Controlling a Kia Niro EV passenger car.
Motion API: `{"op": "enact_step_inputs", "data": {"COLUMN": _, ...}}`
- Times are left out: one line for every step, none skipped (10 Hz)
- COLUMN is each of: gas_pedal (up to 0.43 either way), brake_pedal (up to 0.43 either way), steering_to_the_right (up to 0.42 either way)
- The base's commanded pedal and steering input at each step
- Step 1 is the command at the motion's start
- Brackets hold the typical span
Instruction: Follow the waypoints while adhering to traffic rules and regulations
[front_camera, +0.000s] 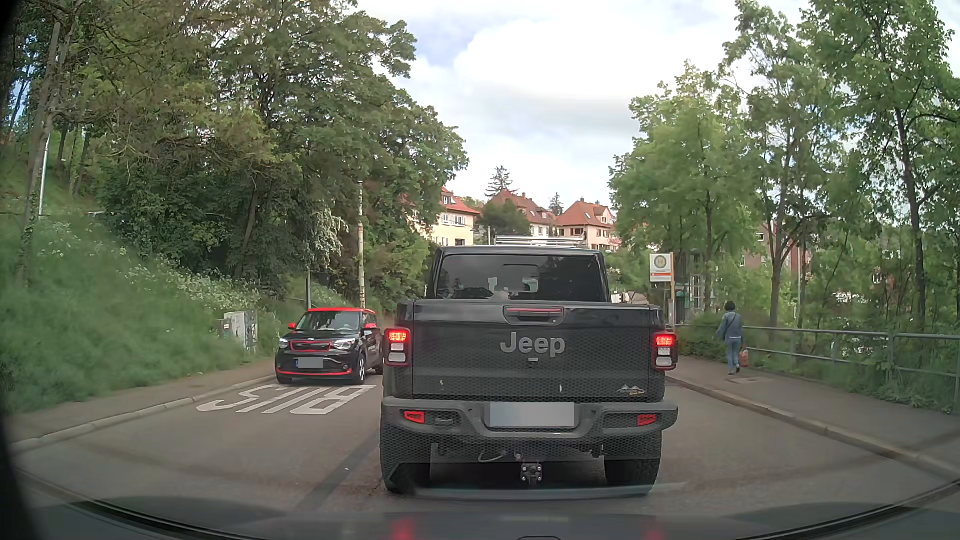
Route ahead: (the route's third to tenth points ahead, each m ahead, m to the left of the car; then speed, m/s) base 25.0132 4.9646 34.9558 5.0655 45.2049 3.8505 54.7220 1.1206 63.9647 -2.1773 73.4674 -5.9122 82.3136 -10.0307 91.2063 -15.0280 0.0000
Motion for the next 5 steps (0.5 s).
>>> {"op": "enact_step_inputs", "data": {"gas_pedal": 0.0, "brake_pedal": 0.0, "steering_to_the_right": 0.0}}
{"op": "enact_step_inputs", "data": {"gas_pedal": 0.0, "brake_pedal": 0.0, "steering_to_the_right": 0.0}}
{"op": "enact_step_inputs", "data": {"gas_pedal": 0.0, "brake_pedal": 0.0, "steering_to_the_right": 0.0}}
{"op": "enact_step_inputs", "data": {"gas_pedal": 0.0, "brake_pedal": 0.0, "steering_to_the_right": 0.0}}
{"op": "enact_step_inputs", "data": {"gas_pedal": 0.0, "brake_pedal": 0.0, "steering_to_the_right": 0.0}}
